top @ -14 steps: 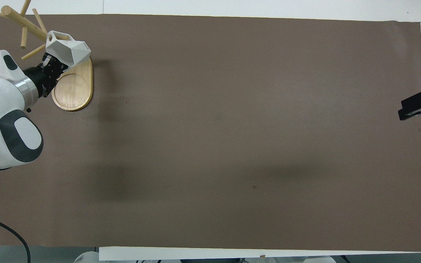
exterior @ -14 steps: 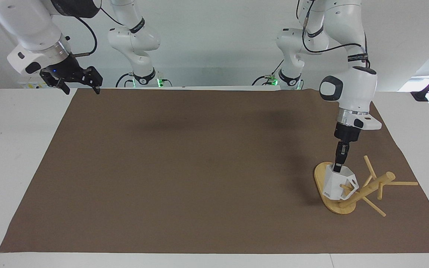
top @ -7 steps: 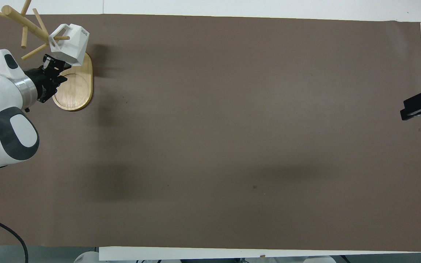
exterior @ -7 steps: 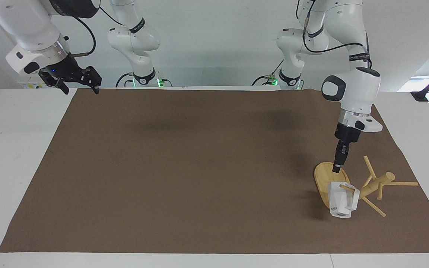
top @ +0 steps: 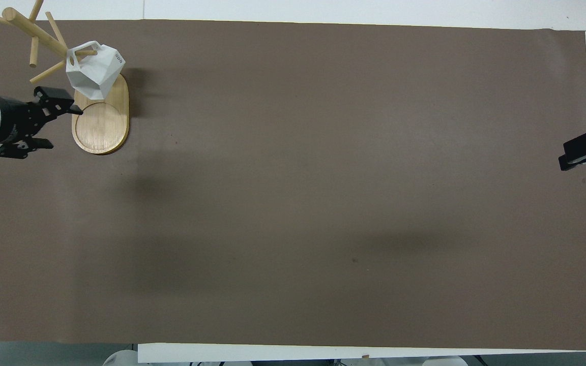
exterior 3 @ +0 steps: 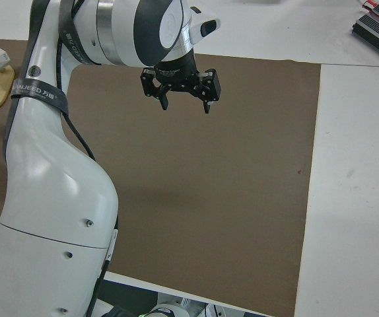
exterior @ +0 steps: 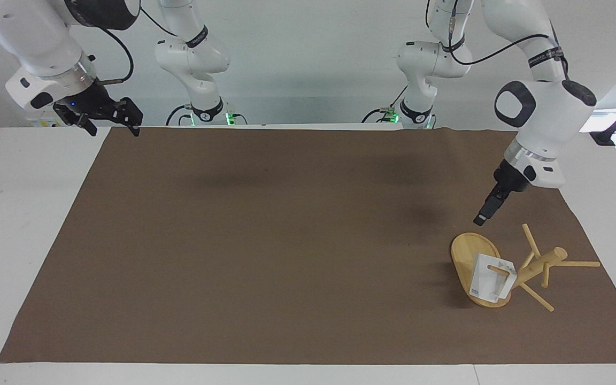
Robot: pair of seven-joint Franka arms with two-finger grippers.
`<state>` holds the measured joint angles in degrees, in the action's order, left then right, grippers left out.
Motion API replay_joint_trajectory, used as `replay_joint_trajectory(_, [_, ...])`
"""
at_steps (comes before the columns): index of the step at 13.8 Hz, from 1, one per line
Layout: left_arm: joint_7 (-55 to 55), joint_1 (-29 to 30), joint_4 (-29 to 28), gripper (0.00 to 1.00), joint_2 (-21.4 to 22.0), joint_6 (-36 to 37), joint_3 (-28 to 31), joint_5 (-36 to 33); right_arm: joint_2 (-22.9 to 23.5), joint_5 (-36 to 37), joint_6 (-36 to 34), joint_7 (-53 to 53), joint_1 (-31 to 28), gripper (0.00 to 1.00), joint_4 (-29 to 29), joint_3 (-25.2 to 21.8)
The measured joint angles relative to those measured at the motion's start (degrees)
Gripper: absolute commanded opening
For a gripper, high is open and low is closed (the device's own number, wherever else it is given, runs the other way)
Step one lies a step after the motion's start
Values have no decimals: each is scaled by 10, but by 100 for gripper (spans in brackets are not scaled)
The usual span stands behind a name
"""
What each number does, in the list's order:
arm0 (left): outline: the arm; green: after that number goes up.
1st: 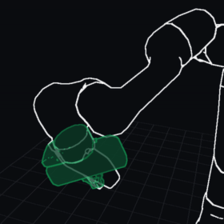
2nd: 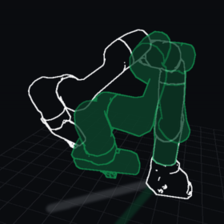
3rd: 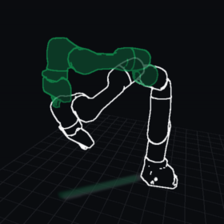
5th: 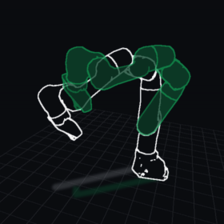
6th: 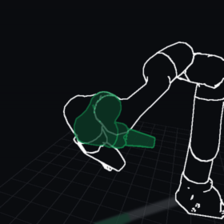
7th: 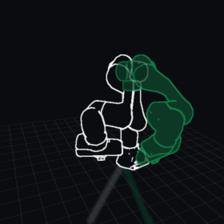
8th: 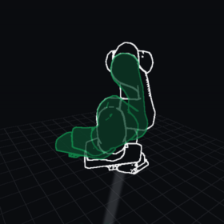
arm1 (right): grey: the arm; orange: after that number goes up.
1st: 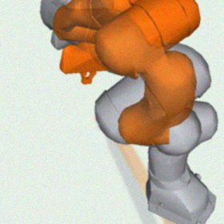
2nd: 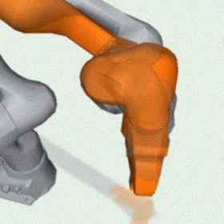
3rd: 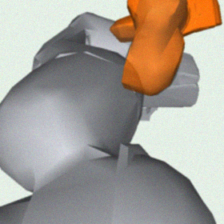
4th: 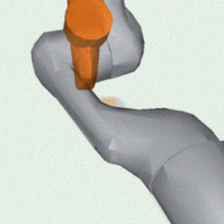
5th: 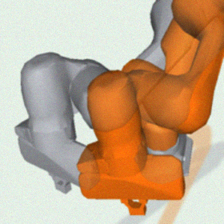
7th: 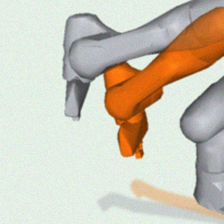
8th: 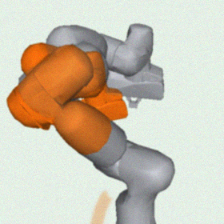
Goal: Hang cup on rack
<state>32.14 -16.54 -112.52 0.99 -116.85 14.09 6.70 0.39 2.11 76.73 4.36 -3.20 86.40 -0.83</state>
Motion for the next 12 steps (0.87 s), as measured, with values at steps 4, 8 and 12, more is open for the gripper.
replay_joint_trajectory(4, [-137,0,115,100,11,213,-3,-61,-9,0,0,0,6,100,11,-5])
replay_joint_trajectory(8, [-256,0,206,100,10,314,-3,-64,-9,0,0,0,6,100,17,-6])
replay_joint_trajectory(12, [-308,0,225,100,8,332,-3,-65,-9,0,0,0,9,100,18,-6])
